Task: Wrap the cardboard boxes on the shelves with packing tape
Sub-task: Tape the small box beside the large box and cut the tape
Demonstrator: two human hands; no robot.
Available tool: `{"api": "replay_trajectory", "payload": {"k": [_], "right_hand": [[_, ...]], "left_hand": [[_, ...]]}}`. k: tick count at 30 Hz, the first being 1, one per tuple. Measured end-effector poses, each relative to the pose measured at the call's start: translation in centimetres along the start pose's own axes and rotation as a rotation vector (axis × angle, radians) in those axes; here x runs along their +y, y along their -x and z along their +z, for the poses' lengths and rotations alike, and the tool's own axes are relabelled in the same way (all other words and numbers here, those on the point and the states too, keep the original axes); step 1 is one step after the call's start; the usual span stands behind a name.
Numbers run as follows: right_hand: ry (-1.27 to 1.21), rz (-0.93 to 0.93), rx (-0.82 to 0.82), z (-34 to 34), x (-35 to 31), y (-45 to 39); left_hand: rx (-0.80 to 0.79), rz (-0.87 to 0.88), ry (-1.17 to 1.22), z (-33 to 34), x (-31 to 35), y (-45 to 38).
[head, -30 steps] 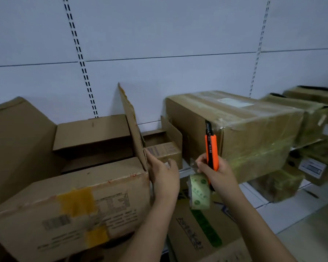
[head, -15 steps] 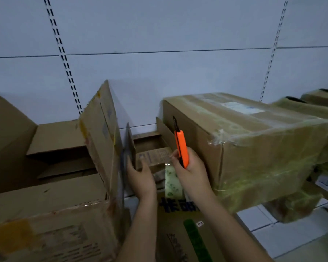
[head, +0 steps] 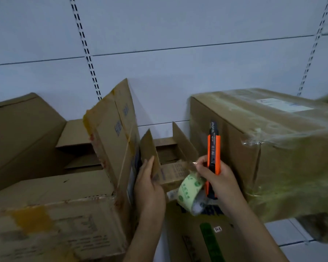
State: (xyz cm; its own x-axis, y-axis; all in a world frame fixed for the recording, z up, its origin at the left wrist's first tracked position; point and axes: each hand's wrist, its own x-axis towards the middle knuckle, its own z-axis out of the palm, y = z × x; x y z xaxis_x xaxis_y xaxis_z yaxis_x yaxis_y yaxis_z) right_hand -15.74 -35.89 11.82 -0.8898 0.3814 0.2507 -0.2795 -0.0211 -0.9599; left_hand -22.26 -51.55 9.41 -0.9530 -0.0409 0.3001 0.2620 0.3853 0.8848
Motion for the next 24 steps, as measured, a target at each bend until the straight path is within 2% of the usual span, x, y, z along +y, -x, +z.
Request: {"api": "replay_trajectory", "payload": {"k": [3, 5, 9, 14, 16, 19, 24], "right_hand": [[-0.135, 0.044, -0.029, -0.4, 0.3, 0.8], [-0.137, 0.040, -0.061, -0.5, 0.0, 1.0], [-0.010, -0.020, -0.105, -0.6, -0.7, 1.5], [0.177, -0.088, -0.238, -1.3, -0.8, 2.7], [0.144, -0.083, -0.245, -1.3, -0.9, 2.9], [0.042, 0.017, -0.236, -0.7, -0.2, 2.9], [-0.034, 0.162, -0.226, 0.2, 0.9, 2.8]], "left_hand": [[-0.183, 0.023, -0.147, -1.4, 0.4, 0.1], [-0.325, 0.056, -0.291, -2.3, 0.9, -0.5], [-0.584, 0.098, -0.519, -3.4, 1.7, -0.6], [-0.878, -0.025, -0.537, -4.3, 3.1, -0.1], [-0.824, -0.120, -0.442, -4.4, 4.1, -0.1], [-0.572, -0.268, -0.238, -3.1, 4.7, -1.3], [-0.322, -0.227, -0.399, 0.3, 3.1, -2.7]]}}
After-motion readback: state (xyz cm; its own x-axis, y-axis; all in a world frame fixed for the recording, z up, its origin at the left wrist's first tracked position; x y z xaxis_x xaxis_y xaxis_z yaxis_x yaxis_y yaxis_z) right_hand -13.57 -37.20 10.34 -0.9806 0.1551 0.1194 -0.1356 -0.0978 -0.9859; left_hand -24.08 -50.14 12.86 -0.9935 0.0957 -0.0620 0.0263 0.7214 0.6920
